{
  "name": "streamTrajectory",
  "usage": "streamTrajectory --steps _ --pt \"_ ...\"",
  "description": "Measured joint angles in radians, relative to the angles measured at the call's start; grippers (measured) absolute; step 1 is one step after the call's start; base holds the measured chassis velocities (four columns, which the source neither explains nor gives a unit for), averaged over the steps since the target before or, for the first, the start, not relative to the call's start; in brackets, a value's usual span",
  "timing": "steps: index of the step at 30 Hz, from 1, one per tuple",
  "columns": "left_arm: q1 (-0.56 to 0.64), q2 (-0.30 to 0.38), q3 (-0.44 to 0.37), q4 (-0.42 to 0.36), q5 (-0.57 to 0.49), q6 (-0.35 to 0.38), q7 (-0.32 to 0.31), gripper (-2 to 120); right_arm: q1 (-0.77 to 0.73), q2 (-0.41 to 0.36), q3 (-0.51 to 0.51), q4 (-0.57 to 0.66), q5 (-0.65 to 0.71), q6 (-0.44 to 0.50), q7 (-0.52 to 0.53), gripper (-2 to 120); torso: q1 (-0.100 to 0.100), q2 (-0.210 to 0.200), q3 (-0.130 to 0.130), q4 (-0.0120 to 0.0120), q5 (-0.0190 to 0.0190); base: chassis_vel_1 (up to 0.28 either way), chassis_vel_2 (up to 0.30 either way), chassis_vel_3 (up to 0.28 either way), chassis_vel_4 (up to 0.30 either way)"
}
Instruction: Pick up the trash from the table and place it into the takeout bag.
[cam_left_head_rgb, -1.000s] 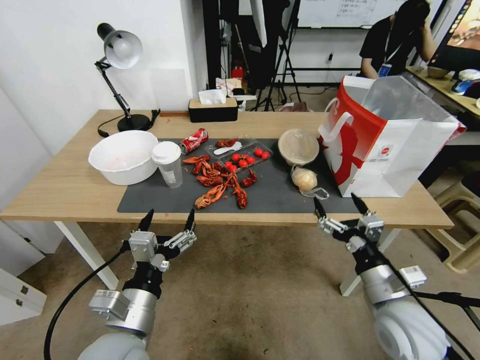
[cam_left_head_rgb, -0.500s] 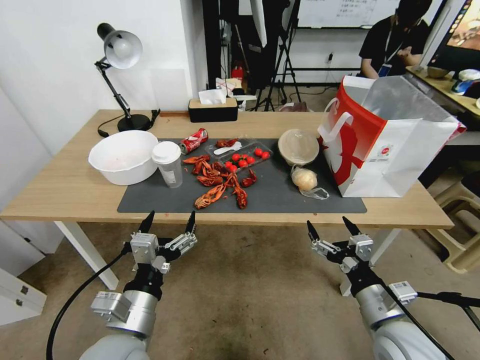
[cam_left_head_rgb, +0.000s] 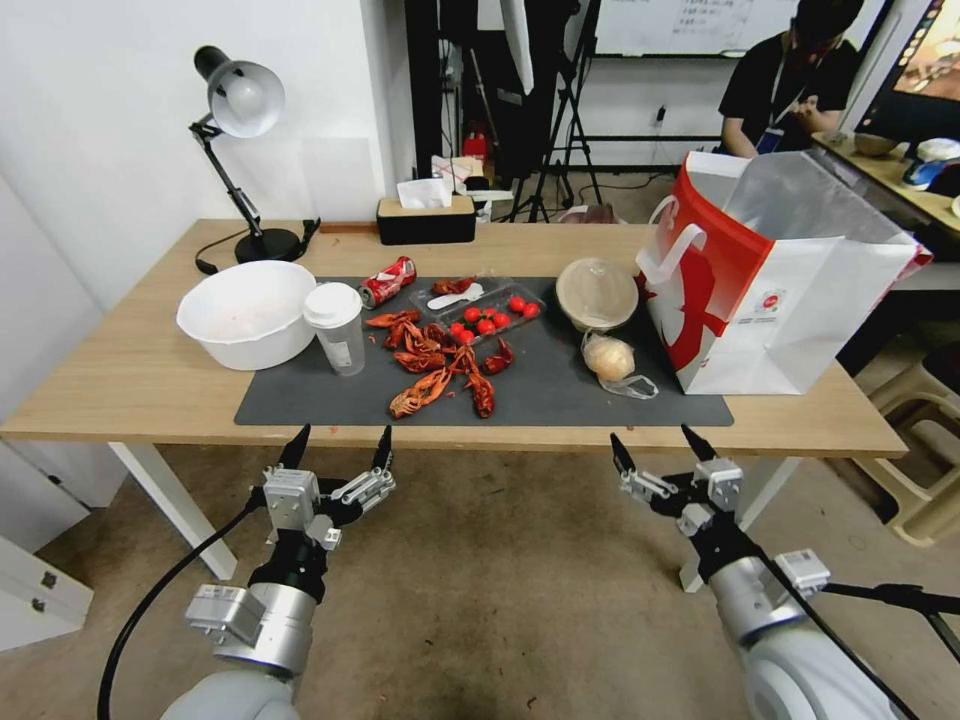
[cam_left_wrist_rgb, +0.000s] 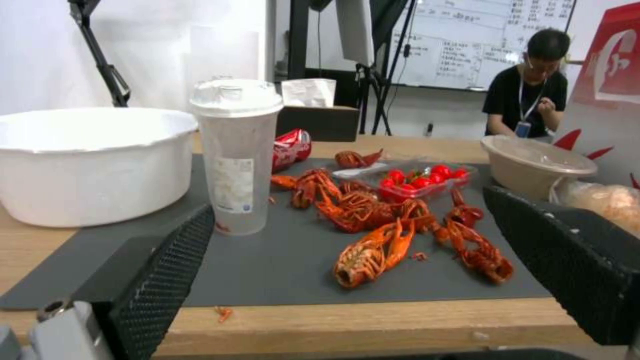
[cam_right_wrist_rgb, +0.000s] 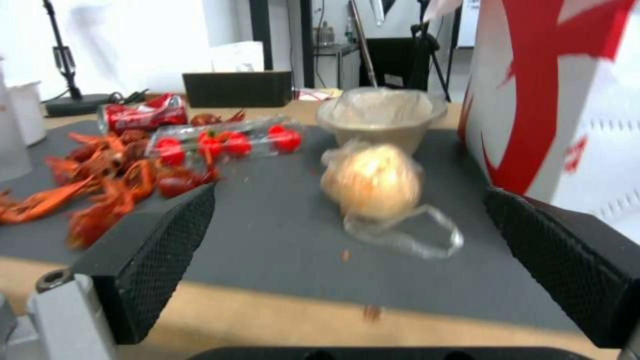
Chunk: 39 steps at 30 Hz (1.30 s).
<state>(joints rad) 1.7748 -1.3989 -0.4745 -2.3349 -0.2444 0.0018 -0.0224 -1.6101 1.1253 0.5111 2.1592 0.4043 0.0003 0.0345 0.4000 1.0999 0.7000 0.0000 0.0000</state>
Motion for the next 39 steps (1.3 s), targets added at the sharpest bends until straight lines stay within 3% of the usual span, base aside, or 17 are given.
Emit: streamTrajectory --steps 10,20,28,39 --pt "-0.001 0.000 0.004 0.002 0.006 -0.001 -0.002 100 0.210 -0.089 -0.036 -0.062 0.080 -0.095 0.024 100 0.000 0.000 0.000 0.0000 -0.0001 0.000 0.000 0.000 0.000" --pt "0.004 -0.005 0.001 0.001 0.008 -0.010 -0.004 100 0.460 -0.163 -0.150 -0.157 0.164 -0.212 0.082 100 0.000 0.000 0.000 0.0001 0.0000 0.000 0.000 0.000 0.000" --pt "0.007 -0.007 -0.002 -0.009 0.010 -0.009 -0.002 100 0.577 -0.174 -0.246 -0.241 0.246 -0.312 0.134 100 0.000 0.000 0.000 0.0000 -0.0001 0.000 0.000 0.000 0.000" --pt "-0.005 -0.005 -0.001 0.012 0.011 -0.008 -0.002 100 0.632 -0.151 -0.287 -0.311 0.232 -0.360 0.166 100 0.000 0.000 0.000 0.0000 -0.0001 0.000 0.000 0.000 0.000"
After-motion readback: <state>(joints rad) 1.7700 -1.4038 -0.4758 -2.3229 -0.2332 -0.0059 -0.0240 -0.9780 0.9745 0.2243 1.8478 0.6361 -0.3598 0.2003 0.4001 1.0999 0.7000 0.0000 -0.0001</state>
